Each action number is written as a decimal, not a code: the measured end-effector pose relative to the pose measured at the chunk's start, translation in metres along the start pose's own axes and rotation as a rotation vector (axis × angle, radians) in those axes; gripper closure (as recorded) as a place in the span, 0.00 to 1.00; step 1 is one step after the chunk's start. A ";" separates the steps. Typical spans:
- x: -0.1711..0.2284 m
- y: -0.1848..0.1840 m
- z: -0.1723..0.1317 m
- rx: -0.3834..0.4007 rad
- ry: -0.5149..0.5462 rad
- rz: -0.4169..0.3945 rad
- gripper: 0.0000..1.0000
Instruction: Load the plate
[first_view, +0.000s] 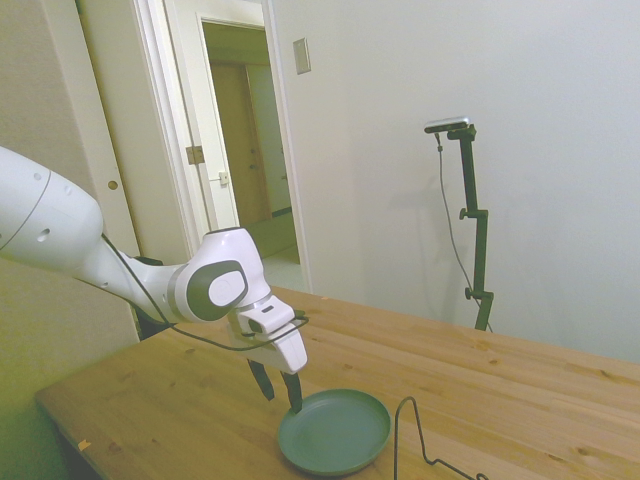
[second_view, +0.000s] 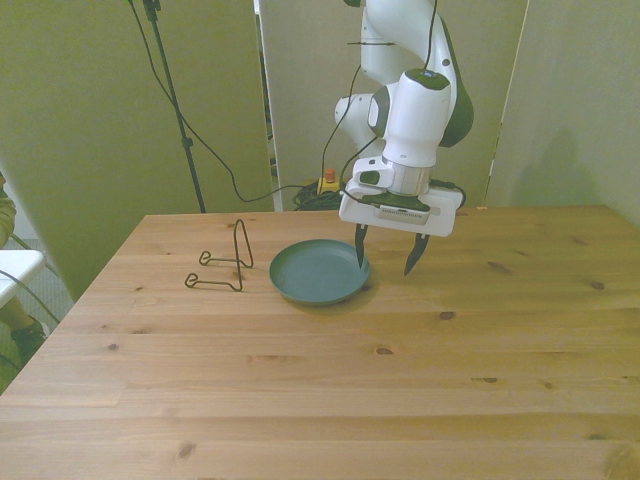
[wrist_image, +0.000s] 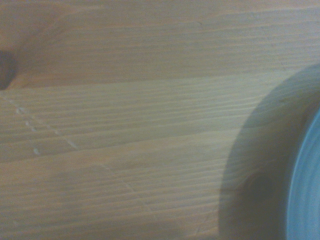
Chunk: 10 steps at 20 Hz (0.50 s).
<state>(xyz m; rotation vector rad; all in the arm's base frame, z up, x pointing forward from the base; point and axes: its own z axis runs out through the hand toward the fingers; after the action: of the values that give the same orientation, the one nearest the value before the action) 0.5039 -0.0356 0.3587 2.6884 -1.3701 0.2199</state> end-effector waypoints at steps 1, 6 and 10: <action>0.000 -0.001 0.001 -0.003 0.004 -0.001 0.00; 0.000 -0.003 0.008 -0.009 0.013 -0.001 0.00; 0.001 -0.003 0.008 -0.010 0.014 0.002 1.00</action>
<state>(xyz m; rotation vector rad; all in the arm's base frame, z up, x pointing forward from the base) 0.5077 -0.0357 0.3509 2.6724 -1.3670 0.2313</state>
